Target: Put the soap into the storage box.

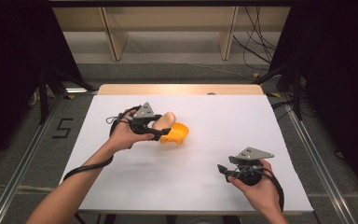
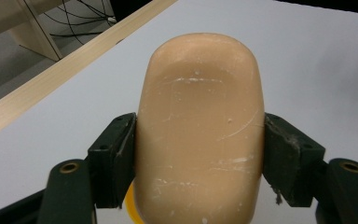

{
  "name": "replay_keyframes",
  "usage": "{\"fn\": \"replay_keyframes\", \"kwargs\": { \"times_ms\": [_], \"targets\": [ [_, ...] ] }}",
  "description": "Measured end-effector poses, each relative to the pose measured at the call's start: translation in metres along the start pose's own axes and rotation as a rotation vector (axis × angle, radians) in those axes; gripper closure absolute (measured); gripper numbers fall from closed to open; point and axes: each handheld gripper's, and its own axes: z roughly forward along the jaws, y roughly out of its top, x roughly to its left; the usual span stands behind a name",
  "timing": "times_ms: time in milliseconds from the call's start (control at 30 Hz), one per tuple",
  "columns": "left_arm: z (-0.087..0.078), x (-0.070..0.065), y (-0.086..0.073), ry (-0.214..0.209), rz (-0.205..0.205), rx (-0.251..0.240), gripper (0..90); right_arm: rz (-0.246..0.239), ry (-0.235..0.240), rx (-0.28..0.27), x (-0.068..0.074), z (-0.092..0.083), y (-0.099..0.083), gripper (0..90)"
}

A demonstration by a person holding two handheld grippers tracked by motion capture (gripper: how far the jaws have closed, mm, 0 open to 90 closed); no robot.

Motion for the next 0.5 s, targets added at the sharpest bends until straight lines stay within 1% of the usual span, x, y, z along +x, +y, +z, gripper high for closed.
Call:
{"fn": "replay_keyframes", "kwargs": {
  "times_ms": [33,67,100,133,167,200,233,267,300,333,367,400,433,500],
  "targets": [
    [0.0004,0.0,-0.0004,0.0,-0.011,0.006,32.1,-0.002,0.0,0.0,-0.0001,0.0003,0.0,44.5],
    [0.0014,0.0008,-0.0007,-0.001,-0.002,0.002,32.1,-0.001,0.0,0.001,-0.0001,0.0004,-0.0001,44.5],
    [0.0018,0.0014,-0.0011,-0.005,0.002,0.009,32.1,-0.005,0.0,0.005,-0.0002,0.0005,0.0,44.5],
    [0.003,0.0017,-0.0018,-0.007,0.0,0.009,32.1,-0.023,0.001,0.005,-0.0018,0.0007,0.0001,44.5],
    [0.0033,0.0015,-0.0019,-0.004,-0.004,0.013,32.1,-0.008,0.003,0.009,-0.0005,0.0004,0.0,44.5],
    [0.0046,0.0018,-0.0021,-0.01,-0.003,0.009,32.1,0.005,0.004,0.012,0.0009,-0.0001,0.0,44.5],
    [0.0049,0.0019,-0.002,-0.003,0.001,0.015,32.1,-0.016,0.006,0.005,-0.0011,0.0,0.0005,44.5],
    [0.0056,0.0024,-0.0022,-0.006,0.0,0.014,32.1,-0.013,0.009,0.004,-0.0011,-0.0003,0.0006,44.5],
    [0.0062,0.0031,-0.0022,-0.013,0.0,0.016,32.1,-0.019,-0.002,0.0,-0.0014,0.0,0.0004,44.5],
    [0.0069,0.003,-0.0023,-0.007,-0.001,0.015,32.1,-0.023,0.001,0.003,-0.0018,0.0003,0.0002,44.5],
    [0.0075,0.0027,-0.0025,-0.003,-0.001,0.014,32.1,-0.007,0.002,0.009,-0.0004,0.0004,-0.0001,44.5],
    [0.008,0.0027,-0.0027,-0.003,0.001,0.013,32.1,-0.006,0.004,0.009,0.0001,0.0003,-0.0001,44.5],
    [0.0085,0.0028,-0.0028,-0.011,-0.008,0.012,32.1,-0.005,0.004,0.008,0.0001,0.0002,-0.0001,44.5],
    [0.009,0.003,-0.0028,-0.003,-0.009,0.009,32.1,-0.004,0.002,0.008,0.0002,-0.0001,0.0002,44.5]
  ]
}}
